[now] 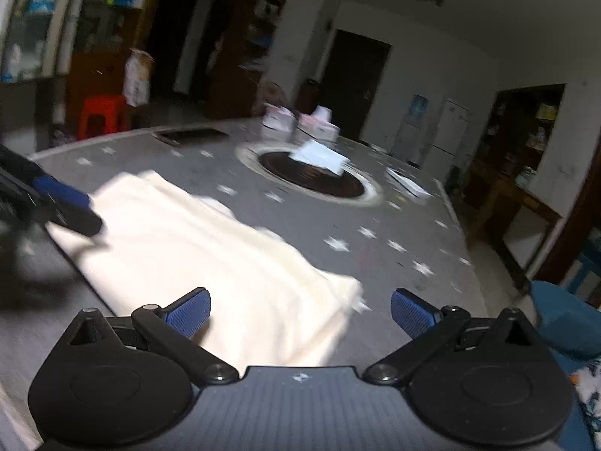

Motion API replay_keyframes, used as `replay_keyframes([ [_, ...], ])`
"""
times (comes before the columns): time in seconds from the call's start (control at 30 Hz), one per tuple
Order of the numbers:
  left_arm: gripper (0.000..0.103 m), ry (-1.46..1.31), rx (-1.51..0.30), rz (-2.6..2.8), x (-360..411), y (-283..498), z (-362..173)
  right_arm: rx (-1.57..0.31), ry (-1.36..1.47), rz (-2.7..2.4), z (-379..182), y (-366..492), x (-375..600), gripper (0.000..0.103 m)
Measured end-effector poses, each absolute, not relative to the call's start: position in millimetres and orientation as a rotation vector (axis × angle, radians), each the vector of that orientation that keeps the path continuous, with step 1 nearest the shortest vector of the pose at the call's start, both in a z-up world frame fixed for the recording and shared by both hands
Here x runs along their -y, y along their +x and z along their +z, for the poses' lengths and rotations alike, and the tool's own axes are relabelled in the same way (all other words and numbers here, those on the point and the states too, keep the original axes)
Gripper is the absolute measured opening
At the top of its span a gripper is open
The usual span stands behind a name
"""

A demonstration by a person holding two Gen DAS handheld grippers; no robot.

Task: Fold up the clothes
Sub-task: 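Roll the left gripper and grasp the sweatshirt's folded edge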

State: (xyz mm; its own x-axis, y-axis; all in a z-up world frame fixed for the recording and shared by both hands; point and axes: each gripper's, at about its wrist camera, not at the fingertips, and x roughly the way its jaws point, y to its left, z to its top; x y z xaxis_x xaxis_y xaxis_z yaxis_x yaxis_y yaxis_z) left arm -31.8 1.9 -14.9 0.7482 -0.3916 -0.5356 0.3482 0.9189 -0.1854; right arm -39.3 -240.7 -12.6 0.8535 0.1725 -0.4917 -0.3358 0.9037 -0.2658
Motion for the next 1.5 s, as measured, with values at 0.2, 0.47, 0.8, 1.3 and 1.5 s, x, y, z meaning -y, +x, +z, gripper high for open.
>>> replay_keyframes([
  [0.2, 0.054, -0.066, -0.609, -0.396, -1, -33, -19, -0.517, -0.395, 0.389, -29, -35, 207, 0.103],
  [0.47, 0.054, -0.081, -0.591, -0.388, -7, -35, -14, -0.465, -0.381, 0.398, -20, -36, 198, 0.103],
  [0.8, 0.055, -0.127, -0.585, -0.341, -27, -33, -8, -0.478, -0.396, 0.463, -19, -32, 188, 0.103],
  [1.3, 0.055, -0.228, -0.62, -0.248, -64, -19, -4, -0.492, -0.53, 0.765, -8, -44, 131, 0.097],
  [1.5, 0.055, -0.339, -0.667, -0.192, -90, -11, -5, -0.54, -0.567, 0.839, -19, -38, 104, 0.07],
])
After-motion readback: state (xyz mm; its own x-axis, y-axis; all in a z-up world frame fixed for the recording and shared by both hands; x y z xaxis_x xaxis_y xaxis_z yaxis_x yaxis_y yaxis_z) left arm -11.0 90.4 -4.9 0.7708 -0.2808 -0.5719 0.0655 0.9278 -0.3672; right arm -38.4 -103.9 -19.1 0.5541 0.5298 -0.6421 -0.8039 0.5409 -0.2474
